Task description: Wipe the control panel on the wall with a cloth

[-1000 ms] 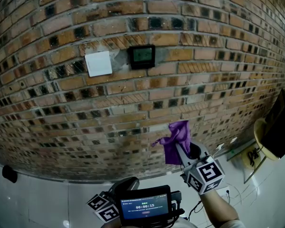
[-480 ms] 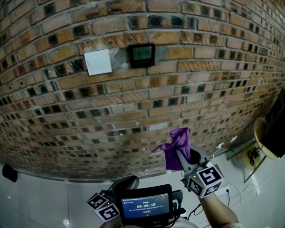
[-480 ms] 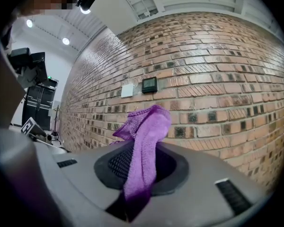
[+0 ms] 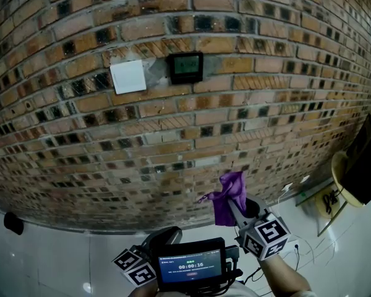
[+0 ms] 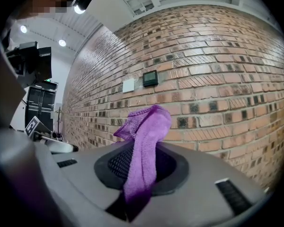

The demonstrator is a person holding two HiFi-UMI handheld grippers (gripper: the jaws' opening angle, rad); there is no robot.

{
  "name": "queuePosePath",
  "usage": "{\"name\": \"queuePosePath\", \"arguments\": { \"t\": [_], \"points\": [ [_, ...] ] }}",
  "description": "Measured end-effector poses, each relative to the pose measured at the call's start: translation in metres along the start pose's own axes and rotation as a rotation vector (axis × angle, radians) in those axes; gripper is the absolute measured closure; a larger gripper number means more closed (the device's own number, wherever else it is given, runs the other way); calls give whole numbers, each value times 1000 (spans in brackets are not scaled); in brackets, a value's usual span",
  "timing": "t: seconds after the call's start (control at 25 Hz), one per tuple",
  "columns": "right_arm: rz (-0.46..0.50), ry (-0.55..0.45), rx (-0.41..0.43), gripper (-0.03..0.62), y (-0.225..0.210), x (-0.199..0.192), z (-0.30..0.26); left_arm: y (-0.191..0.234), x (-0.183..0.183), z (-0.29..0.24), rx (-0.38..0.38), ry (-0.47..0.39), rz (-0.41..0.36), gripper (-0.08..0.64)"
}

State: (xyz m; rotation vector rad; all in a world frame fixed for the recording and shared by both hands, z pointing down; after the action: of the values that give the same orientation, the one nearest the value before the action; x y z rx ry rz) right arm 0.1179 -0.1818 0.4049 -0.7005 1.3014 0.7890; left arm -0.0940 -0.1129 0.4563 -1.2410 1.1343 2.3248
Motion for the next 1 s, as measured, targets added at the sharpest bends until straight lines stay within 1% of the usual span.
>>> {"name": "queuePosePath", "arguments": {
  "t": [0.4, 0.8, 1.0],
  "points": [
    [-22, 32, 36, 509, 10, -17, 10, 2, -1, -2, 2, 4, 7, 528],
    [20, 51, 108, 509, 33, -26, 10, 4, -4, -3, 4, 4, 12, 528],
    [84, 62, 135, 509, 43, -27, 10, 4, -4, -2, 4, 3, 13, 528]
  ]
}}
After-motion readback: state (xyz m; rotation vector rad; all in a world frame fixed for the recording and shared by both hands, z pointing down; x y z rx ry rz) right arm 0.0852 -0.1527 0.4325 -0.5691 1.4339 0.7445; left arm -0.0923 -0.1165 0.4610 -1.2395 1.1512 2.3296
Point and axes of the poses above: the fingertips, and each gripper's own axes: z backward along the fingers, y to its left, x out of its top, the point moved 5 cm from there along z, backward along the fingers, and after that the axes turned 14 degrees about -y, right-handed, at the moved point
